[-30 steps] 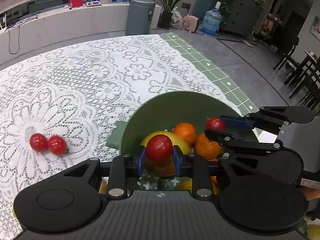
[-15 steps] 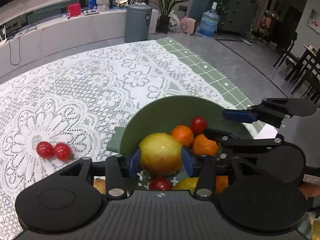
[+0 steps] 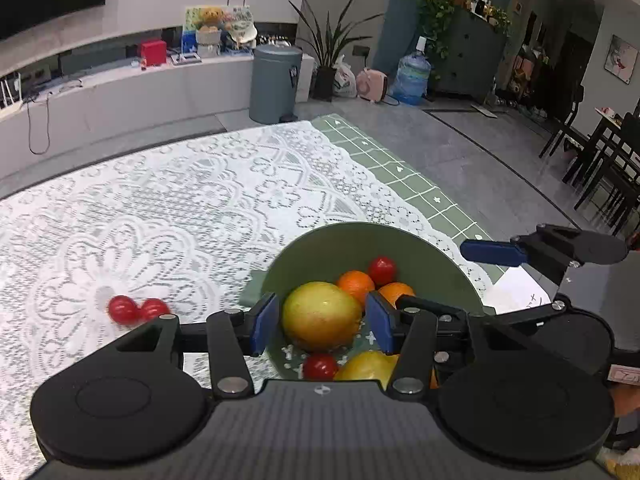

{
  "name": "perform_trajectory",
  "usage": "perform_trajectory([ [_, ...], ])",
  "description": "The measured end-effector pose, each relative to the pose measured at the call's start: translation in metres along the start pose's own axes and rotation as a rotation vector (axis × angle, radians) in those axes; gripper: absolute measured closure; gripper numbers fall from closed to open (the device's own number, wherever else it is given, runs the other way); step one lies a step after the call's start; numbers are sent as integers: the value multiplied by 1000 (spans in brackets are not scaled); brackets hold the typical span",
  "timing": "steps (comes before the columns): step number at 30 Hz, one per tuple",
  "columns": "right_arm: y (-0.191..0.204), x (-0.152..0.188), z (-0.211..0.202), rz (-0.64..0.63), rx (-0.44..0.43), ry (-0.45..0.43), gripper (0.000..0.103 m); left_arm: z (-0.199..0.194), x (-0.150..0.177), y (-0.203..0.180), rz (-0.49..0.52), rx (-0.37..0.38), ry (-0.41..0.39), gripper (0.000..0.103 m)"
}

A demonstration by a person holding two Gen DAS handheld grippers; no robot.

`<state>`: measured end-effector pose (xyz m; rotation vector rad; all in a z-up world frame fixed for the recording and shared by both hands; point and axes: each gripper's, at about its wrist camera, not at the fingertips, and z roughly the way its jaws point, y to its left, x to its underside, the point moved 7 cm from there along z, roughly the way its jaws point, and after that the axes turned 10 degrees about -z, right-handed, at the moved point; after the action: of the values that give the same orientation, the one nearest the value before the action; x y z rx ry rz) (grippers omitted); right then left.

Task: Organize fruits
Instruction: 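Open both grippers to drop the cherry tomatoes into the colander, then move both grippers away from the colander toward the small brown fruits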

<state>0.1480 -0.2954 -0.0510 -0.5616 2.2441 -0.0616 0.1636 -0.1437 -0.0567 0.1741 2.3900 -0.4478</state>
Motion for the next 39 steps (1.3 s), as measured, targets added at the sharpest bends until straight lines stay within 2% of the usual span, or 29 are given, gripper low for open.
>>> perform_trajectory([
  [10,35,-2,-16,122,-50,-38,30,-36,13,21,11,-45,-43,43],
  [14,50,-1,-19,177,-78,-55,30,-49,18,36,-22,-59,-60,43],
  [21,73,0,-24,201,-93,-88,30,-68,32,75,-101,-105,-85,43],
  [28,100,-6,-21,165,-124,-97,30,-82,48,113,-182,-129,-110,43],
  [39,150,-14,-2,63,-186,-99,29,-82,70,154,-229,-176,-122,43],
])
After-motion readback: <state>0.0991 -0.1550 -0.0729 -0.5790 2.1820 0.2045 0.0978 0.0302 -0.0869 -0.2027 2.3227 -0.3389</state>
